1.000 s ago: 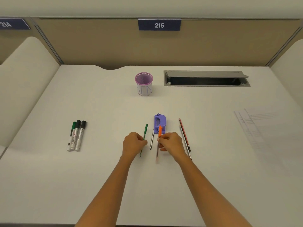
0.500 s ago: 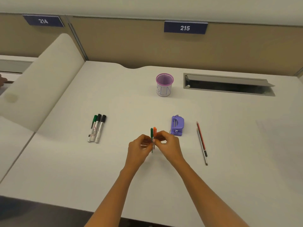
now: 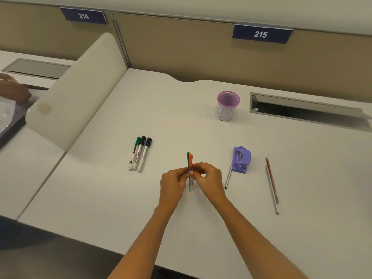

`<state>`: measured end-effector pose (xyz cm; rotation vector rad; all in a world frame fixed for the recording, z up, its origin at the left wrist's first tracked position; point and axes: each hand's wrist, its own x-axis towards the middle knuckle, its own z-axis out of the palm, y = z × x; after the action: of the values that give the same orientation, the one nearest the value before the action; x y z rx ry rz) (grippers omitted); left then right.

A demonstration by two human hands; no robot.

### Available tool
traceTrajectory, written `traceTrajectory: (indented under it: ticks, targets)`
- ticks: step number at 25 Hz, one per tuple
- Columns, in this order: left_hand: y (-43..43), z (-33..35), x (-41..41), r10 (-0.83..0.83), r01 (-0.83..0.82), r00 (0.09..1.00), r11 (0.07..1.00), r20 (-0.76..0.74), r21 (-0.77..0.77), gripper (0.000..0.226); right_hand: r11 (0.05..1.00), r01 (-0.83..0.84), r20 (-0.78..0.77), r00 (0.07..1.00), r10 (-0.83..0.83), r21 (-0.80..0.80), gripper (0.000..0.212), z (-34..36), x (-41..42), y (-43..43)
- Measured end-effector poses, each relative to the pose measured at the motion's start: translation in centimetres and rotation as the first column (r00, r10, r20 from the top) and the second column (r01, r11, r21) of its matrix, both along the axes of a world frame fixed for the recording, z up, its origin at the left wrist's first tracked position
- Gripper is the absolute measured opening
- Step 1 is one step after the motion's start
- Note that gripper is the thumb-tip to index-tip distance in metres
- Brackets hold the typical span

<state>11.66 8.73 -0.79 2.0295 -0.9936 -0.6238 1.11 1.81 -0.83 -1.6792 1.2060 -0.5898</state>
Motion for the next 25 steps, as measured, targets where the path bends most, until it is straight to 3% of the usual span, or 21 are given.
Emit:
traceTrajectory:
  ticks: [6, 11, 17, 21, 25]
  targets:
    - [-0.6, 0.0, 6.0, 0.061, -0.077, 0.992, 0.986, 0.114, 0.145, 0.021, 0.969, 0.057, -0.073, 0.996, -0.041, 0.241, 0.022, -0.5, 8.3, -0.7]
    - [-1.8, 0.3, 10.2, 0.035, -0.077, 0.98, 0.974, 0.193, 0.213, 0.022, 0.975, 0.059, -0.211, 0.977, -0.013, 0.212, 0.018, -0.7, 13.8, -1.2]
    - [-2.3, 0.5, 12.6, -0.142, -0.012, 0.925, 0.916, 0.354, 0.4, 0.031, 0.97, 0.081, -0.269, 0.963, -0.017, 0.228, 0.016, -0.8, 17.3, -1.5]
    - [-2.1, 0.9, 13.8, -0.103, -0.035, 0.914, 0.944, 0.393, 0.327, 0.027, 0.968, 0.112, -0.291, 0.956, -0.043, 0.223, 0.014, -0.9, 18.5, -1.6]
    - [-1.3, 0.5, 16.2, 0.077, -0.159, 0.903, 0.974, 0.424, 0.163, 0.024, 0.958, 0.173, -0.29, 0.952, -0.103, 0.229, 0.013, -1.0, 19.2, -1.7]
